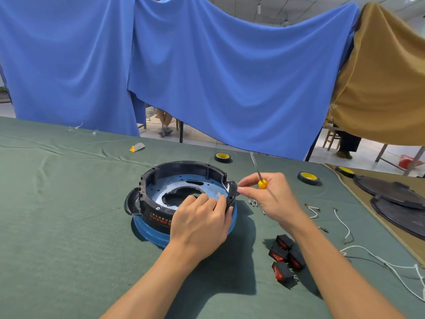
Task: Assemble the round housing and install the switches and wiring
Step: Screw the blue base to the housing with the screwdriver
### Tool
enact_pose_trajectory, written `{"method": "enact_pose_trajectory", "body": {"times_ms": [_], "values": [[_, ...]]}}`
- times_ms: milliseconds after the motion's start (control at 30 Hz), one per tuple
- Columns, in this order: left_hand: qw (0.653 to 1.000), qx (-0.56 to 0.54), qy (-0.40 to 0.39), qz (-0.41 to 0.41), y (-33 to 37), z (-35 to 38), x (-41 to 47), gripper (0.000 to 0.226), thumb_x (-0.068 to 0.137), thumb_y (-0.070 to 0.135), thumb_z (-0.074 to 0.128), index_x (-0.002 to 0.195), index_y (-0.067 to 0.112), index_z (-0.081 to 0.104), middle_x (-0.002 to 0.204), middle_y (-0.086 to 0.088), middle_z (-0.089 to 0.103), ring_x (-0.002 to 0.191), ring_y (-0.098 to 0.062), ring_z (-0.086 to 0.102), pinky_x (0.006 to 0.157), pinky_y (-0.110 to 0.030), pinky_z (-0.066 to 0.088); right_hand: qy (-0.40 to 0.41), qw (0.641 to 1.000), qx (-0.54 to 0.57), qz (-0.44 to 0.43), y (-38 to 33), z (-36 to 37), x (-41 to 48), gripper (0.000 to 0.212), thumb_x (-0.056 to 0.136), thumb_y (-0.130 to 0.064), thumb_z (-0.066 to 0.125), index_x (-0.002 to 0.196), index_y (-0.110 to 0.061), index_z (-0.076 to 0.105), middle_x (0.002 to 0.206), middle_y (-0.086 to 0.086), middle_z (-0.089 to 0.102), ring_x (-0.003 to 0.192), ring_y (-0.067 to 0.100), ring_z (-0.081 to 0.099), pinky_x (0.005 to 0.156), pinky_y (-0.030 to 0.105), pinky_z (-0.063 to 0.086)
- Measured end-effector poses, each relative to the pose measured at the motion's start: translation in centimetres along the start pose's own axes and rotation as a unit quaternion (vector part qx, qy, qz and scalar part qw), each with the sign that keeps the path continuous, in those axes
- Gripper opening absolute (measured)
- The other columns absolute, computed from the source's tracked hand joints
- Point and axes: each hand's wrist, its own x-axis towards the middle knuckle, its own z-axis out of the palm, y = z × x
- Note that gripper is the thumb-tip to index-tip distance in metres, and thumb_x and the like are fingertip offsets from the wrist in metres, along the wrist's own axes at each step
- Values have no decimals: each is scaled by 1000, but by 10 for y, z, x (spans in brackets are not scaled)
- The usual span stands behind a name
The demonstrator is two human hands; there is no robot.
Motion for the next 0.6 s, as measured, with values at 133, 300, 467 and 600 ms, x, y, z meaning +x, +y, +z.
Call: {"method": "enact_pose_trajectory", "body": {"times_ms": [133, 300, 467, 600], "values": [[1000, -4, -9, 0, 0, -1, -2, 27, 91, 34, 57, 71, 18, 68, 54, 2, 58, 53, -21, 54, 51, -33, 39, -13, 998, -58, -24, -4, 9, -1, 12, 80, -18, 77, 74, -28, 74, 70, -16, 70, 71, 0, 65, 68, 17, 50], [1000, -5, -13, -2, 0, -2, -2, 27, 90, 34, 57, 70, 17, 66, 56, 2, 60, 54, -21, 56, 52, -33, 39, -11, 996, -77, -35, -5, 13, -3, 7, 80, -16, 77, 78, -23, 76, 79, -9, 72, 76, 4, 65, 69, 13, 48], [1000, -4, -17, 1, 0, -4, -2, 26, 90, 33, 58, 70, 17, 66, 56, 1, 61, 55, -22, 57, 53, -32, 38, -12, 994, -99, -48, -8, 14, -5, 4, 81, -12, 76, 85, -13, 78, 79, -3, 71, 71, 3, 60, 62, 0, 38], [1000, -2, -21, 0, 0, -3, -2, 27, 90, 33, 57, 73, 17, 69, 56, 1, 61, 56, -22, 58, 53, -33, 40, -42, 991, -115, -56, -8, 11, -5, 7, 85, -13, 72, 91, -13, 78, 89, 0, 73, 83, 10, 62, 70, 8, 43]]}}
